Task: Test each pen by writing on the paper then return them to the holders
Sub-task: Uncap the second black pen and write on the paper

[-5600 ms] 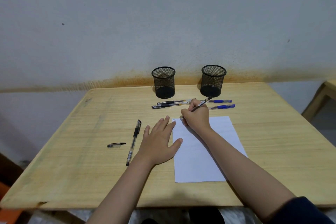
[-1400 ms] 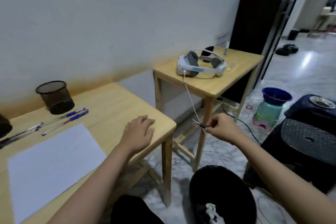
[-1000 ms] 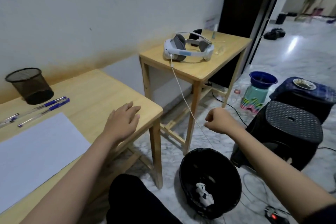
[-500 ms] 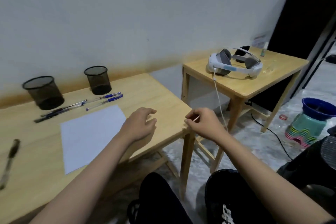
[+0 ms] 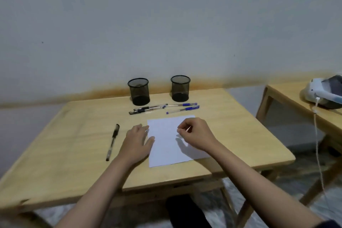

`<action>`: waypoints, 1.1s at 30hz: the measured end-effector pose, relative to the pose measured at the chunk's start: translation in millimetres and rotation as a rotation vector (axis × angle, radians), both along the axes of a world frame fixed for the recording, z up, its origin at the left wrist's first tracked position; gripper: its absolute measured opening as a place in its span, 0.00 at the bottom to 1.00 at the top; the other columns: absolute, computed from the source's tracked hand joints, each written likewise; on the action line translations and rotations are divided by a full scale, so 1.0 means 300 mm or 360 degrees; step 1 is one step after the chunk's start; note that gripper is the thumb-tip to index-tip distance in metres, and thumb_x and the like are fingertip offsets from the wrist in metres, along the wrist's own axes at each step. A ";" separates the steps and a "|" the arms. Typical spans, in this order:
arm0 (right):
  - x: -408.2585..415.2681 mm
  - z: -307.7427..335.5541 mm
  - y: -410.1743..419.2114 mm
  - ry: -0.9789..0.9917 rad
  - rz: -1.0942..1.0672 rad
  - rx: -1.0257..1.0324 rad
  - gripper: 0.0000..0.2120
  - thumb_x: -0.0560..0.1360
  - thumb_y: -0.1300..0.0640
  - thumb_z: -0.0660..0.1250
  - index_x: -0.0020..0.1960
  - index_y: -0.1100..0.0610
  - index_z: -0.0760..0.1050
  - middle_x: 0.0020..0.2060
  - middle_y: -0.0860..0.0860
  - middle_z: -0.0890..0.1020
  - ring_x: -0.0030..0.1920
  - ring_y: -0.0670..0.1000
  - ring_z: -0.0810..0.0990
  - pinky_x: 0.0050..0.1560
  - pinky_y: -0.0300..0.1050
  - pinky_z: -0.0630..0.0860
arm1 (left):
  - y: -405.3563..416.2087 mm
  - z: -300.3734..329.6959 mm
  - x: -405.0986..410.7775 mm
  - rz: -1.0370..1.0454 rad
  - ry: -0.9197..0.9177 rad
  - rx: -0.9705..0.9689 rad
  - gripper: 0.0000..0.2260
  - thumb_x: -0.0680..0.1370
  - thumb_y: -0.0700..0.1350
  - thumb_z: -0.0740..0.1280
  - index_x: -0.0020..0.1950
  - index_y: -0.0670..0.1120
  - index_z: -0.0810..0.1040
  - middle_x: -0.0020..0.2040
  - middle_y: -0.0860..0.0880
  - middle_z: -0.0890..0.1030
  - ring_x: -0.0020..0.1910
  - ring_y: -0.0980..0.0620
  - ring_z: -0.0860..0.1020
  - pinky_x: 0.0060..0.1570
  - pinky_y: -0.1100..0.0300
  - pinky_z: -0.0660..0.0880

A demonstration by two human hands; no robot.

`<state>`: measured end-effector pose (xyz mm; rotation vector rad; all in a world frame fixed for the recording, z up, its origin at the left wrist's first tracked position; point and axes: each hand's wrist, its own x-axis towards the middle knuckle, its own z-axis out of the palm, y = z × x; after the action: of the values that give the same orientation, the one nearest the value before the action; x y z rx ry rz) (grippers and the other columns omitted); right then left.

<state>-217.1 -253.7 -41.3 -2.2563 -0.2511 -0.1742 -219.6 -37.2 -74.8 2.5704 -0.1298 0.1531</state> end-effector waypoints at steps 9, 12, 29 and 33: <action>0.267 -0.026 0.267 -0.0109 0.0097 -0.0067 0.08 0.74 0.59 0.67 0.51 0.60 0.81 0.46 0.54 0.84 0.43 0.48 0.78 0.44 0.39 0.71 | 0.024 -0.053 0.031 -0.0010 0.0084 0.0337 0.26 0.79 0.59 0.52 0.75 0.53 0.55 0.78 0.49 0.52 0.76 0.47 0.50 0.72 0.46 0.48; 0.374 -0.031 0.332 -0.0170 0.0068 -0.0159 0.11 0.75 0.59 0.66 0.55 0.60 0.80 0.50 0.54 0.83 0.46 0.50 0.78 0.47 0.42 0.73 | 0.029 -0.058 0.035 -0.0010 0.0051 0.0300 0.25 0.79 0.59 0.53 0.75 0.53 0.57 0.78 0.49 0.52 0.76 0.48 0.50 0.73 0.47 0.47; 0.528 -0.077 0.365 -0.0462 0.0273 -0.0714 0.09 0.75 0.57 0.64 0.52 0.56 0.81 0.48 0.55 0.80 0.49 0.56 0.76 0.48 0.49 0.72 | 0.029 -0.080 0.047 0.0000 -0.0013 0.0206 0.25 0.77 0.59 0.55 0.73 0.53 0.59 0.77 0.49 0.54 0.75 0.50 0.50 0.73 0.48 0.46; 0.447 -0.029 0.309 -0.0393 0.0345 -0.0347 0.08 0.73 0.58 0.67 0.49 0.58 0.82 0.43 0.55 0.78 0.41 0.51 0.76 0.42 0.41 0.70 | 0.032 -0.077 0.046 0.0004 -0.0052 0.0120 0.29 0.78 0.59 0.56 0.75 0.50 0.55 0.77 0.49 0.54 0.75 0.50 0.51 0.74 0.49 0.47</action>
<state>-83.1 -161.1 -50.0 -2.4012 -0.6713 -0.3239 -205.7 -27.7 -97.9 2.6443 -0.1471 0.1944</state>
